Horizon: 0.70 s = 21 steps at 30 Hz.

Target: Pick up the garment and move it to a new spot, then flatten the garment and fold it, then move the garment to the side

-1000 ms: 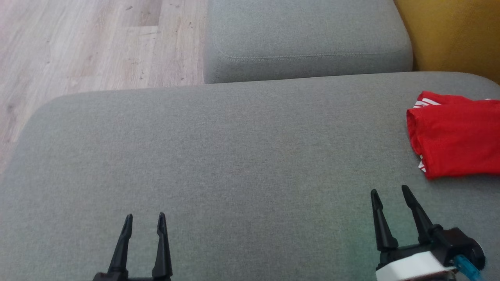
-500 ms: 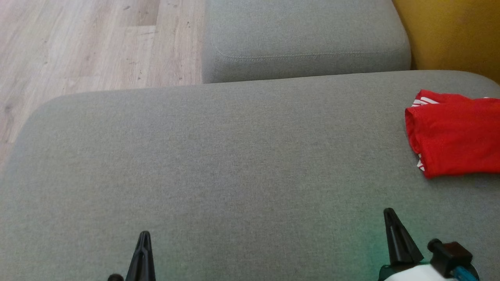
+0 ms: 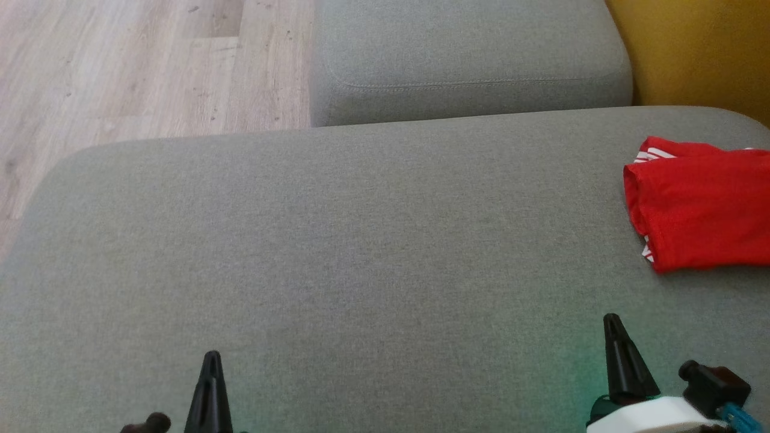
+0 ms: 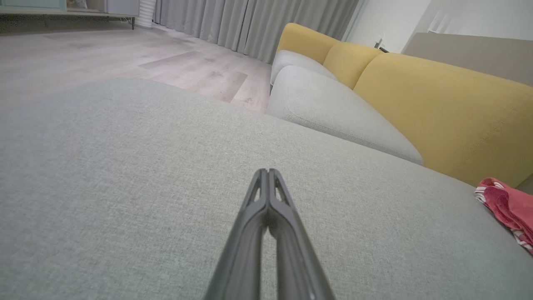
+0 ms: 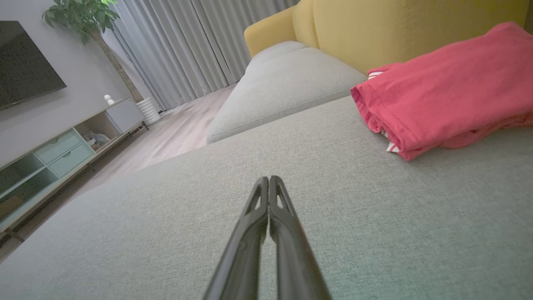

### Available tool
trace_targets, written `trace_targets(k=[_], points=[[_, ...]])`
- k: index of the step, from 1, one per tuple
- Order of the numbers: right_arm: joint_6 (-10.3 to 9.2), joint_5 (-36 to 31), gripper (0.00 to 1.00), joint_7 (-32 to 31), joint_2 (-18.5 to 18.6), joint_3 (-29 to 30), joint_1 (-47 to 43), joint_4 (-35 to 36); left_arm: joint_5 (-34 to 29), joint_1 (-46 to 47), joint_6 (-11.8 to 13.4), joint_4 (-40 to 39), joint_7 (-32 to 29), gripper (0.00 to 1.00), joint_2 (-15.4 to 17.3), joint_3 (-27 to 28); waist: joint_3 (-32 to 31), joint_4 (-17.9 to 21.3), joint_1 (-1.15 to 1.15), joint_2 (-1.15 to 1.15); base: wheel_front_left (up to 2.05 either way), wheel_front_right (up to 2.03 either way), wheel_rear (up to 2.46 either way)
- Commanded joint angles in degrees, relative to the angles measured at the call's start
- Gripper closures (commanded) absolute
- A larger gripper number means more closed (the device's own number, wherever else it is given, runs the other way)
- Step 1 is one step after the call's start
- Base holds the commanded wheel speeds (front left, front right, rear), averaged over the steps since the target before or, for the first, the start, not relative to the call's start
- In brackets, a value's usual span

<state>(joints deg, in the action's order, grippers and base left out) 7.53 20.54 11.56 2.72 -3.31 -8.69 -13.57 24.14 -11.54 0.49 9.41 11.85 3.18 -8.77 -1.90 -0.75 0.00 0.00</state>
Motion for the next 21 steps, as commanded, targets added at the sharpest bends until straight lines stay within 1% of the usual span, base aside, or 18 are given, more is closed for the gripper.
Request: trace_targets(k=[1, 12, 21], points=[[-0.01, 2.0, 1.0, -0.2, 0.9, 0.2, 3.1, 1.6, 1.8, 2.6, -0.3, -1.3, -0.3, 1.0, 0.7, 1.2, 0.0, 0.0, 0.0, 0.0, 0.0, 0.0, 0.0], [-0.01, 10.0, 1.0, -1.7, 1.2, 0.7, 4.3, 1.4, 9.5, 4.2, -1.2, -0.6, -1.8, 1.0, 1.0, 2.2, 0.3, 0.1, 0.0, 0.0, 0.0, 0.0, 0.0], [-0.02, 18.0, 1.0, -3.4, 1.4, 1.3, 5.6, 1.2, 17.1, 5.8, -2.0, -0.1, -3.4, 1.0, 1.2, 3.3, 0.5, 0.2, 0.0, 0.0, 0.0, 0.0, 0.0]])
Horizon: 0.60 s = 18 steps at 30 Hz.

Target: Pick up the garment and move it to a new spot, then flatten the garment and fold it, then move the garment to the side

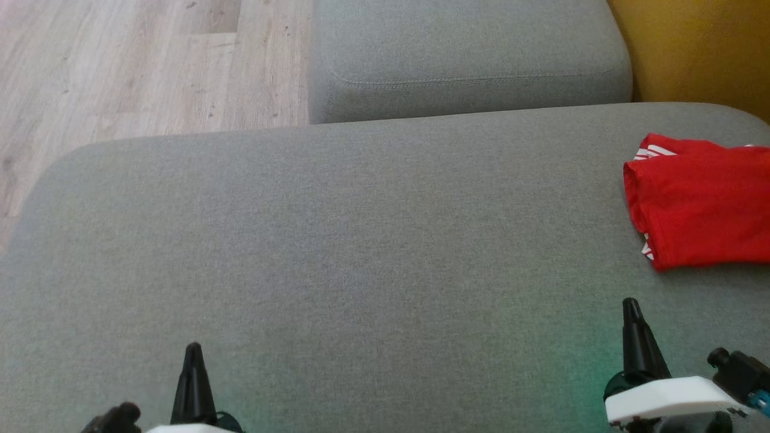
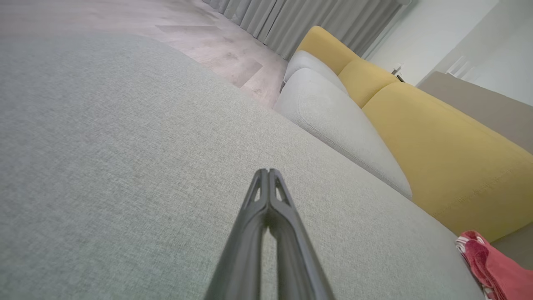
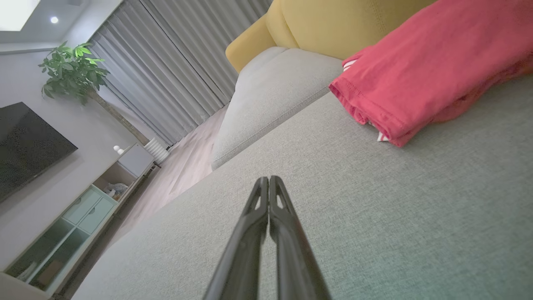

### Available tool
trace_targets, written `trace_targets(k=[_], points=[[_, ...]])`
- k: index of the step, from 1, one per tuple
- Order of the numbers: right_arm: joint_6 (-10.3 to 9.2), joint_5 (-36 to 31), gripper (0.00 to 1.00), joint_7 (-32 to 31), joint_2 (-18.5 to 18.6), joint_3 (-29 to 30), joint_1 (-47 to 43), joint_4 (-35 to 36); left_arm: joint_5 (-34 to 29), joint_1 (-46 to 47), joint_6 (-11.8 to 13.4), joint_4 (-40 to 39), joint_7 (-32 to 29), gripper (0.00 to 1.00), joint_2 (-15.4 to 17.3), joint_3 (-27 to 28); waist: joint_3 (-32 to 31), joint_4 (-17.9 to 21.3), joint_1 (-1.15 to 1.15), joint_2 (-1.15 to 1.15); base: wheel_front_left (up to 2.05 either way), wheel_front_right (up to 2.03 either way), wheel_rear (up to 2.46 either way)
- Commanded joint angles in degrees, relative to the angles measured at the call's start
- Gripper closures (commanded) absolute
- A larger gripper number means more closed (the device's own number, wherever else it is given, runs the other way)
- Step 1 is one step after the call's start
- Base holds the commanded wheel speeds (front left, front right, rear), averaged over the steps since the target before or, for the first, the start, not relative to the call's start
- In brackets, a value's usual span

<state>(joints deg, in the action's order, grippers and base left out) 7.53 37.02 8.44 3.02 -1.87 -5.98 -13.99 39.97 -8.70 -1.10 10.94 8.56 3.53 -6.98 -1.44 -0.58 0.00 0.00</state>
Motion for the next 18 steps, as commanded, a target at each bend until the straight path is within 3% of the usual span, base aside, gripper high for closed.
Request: trace_targets(k=[1, 18], points=[[-0.02, 1.5, 1.0, -0.2, 1.1, -0.1, 2.9, 1.6, 1.2, 3.0, -0.4, -1.6, -0.1, 1.0, 0.8, 1.5, 0.0, 0.0, 0.0, 0.0, 0.0, 0.0, 0.0], [-0.02, 13.6, 1.0, -2.8, 1.3, 1.0, 4.8, 1.3, 12.8, 5.5, -1.7, -0.7, -2.8, 1.0, 1.0, 3.4, 0.4, 0.1, 0.0, 0.0, 0.0, 0.0, 0.0]])
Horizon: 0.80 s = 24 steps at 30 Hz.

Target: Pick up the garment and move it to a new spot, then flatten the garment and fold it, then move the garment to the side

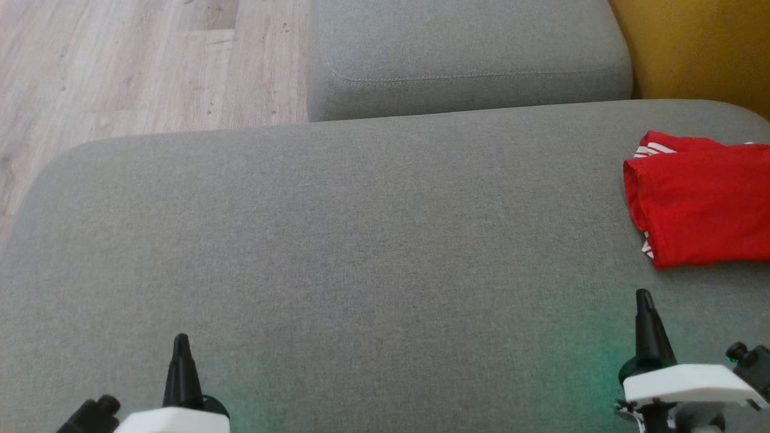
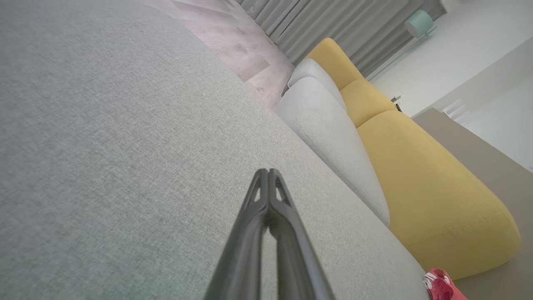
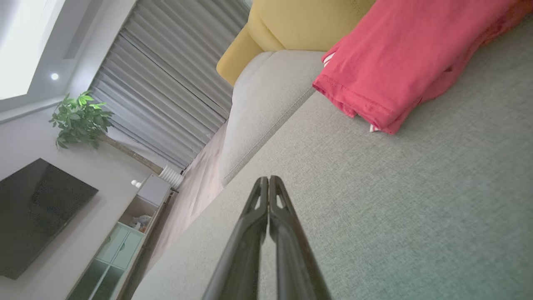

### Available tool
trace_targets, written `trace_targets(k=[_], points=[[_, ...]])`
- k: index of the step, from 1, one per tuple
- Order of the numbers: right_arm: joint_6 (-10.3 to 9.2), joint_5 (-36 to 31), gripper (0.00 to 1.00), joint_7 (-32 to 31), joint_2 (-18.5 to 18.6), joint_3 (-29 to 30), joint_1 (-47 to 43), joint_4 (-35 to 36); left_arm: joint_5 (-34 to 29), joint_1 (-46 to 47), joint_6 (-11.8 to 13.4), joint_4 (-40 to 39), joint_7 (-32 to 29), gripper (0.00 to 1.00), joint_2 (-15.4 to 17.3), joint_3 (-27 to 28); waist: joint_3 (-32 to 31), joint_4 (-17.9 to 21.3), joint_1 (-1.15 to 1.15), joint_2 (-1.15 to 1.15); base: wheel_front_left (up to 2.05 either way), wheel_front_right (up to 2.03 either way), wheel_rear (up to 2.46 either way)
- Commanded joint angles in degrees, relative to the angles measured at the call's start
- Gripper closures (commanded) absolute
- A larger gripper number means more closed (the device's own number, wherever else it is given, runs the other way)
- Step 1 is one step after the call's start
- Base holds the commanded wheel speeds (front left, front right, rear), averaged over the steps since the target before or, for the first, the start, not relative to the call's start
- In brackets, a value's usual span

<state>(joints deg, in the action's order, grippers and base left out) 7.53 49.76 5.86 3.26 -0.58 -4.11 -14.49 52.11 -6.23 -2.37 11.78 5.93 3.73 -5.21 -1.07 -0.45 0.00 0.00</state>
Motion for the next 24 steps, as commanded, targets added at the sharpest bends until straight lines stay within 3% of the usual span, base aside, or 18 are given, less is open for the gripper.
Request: trace_targets(k=[1, 24], points=[[-0.02, 1.6, 1.0, -0.4, 1.1, -0.2, 3.0, 1.8, 1.3, 3.1, -0.5, -1.5, -0.3, 1.0, 0.8, 1.7, 0.0, 0.0, 0.0, 0.0, 0.0, 0.0, 0.0], [-0.03, 17.7, 1.0, -4.1, 1.2, 1.6, 5.7, 1.3, 16.7, 6.5, -2.2, -0.1, -4.1, 1.0, 0.9, 4.5, 0.5, 0.2, 0.0, 0.0, 0.0, 0.0, 0.0]])
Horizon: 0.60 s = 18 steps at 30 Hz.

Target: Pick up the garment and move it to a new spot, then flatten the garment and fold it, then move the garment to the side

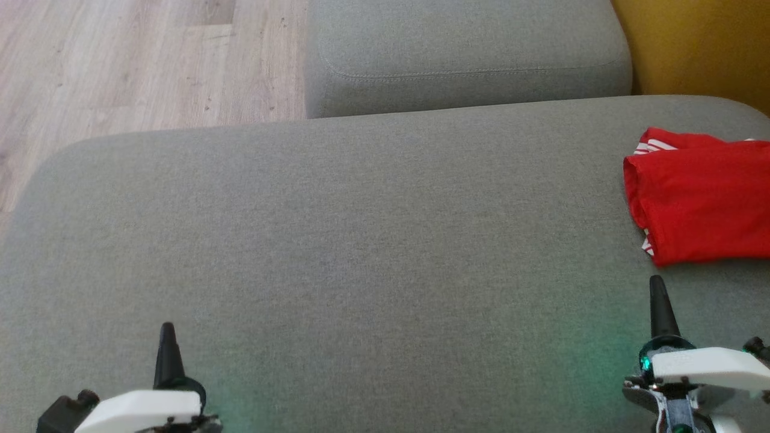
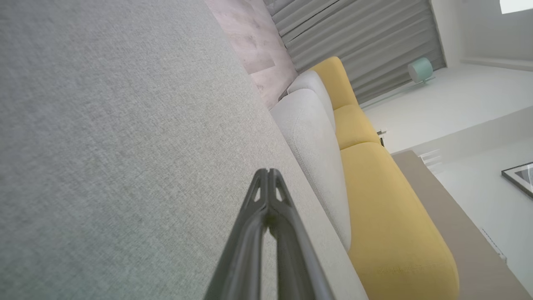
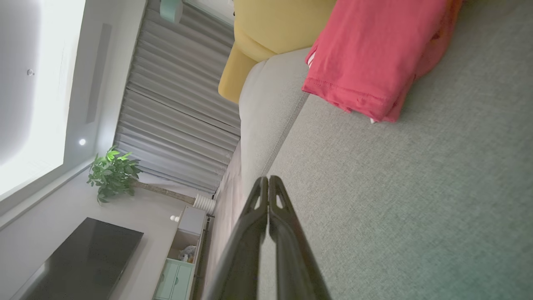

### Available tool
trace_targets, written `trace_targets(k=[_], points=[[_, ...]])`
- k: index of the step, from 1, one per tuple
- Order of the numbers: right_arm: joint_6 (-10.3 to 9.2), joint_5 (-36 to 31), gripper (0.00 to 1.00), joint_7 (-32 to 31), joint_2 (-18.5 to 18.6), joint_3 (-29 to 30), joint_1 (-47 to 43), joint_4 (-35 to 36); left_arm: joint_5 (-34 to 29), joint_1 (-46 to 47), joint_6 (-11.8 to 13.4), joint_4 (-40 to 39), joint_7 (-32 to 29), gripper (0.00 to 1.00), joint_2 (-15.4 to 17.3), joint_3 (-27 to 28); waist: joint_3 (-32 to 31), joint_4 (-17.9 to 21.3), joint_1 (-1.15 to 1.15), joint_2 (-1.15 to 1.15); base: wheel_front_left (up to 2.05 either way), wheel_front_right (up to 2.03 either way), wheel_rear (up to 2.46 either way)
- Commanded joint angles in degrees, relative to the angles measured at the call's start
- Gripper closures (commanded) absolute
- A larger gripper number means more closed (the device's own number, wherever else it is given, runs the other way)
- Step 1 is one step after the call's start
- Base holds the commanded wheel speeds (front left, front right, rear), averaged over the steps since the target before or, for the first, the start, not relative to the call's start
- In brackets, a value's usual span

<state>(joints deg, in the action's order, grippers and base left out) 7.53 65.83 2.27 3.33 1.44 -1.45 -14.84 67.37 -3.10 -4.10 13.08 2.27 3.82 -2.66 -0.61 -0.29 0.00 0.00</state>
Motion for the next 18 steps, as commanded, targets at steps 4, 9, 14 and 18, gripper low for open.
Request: trace_targets(k=[4, 9, 14, 18], points=[[-0.03, 3.8, 1.0, -1.0, 1.2, -0.2, 3.4, 1.6, 3.5, 3.9, -0.7, -1.2, -0.9, 1.0, 0.8, 2.3, 0.1, 0.0, 0.0, 0.0, 0.0, 0.0, 0.0], [-0.03, 7.3, 1.0, -1.9, 1.2, 0.2, 4.0, 1.5, 6.8, 4.6, -1.1, -0.9, -1.7, 1.0, 0.8, 3.0, 0.2, 0.1, 0.0, 0.0, 0.0, 0.0, 0.0], [-0.03, 10.7, 1.0, -2.7, 1.2, 0.7, 4.5, 1.4, 10.1, 5.3, -1.5, -0.6, -2.6, 1.0, 0.8, 3.6, 0.3, 0.1, 0.0, 0.0, 0.0, 0.0, 0.0], [-0.04, 13.5, 1.0, -3.4, 1.2, 1.0, 5.0, 1.4, 12.8, 5.9, -1.8, -0.4, -3.3, 1.0, 0.8, 4.1, 0.4, 0.1, 0.0, 0.0, 0.0, 0.0, 0.0]])
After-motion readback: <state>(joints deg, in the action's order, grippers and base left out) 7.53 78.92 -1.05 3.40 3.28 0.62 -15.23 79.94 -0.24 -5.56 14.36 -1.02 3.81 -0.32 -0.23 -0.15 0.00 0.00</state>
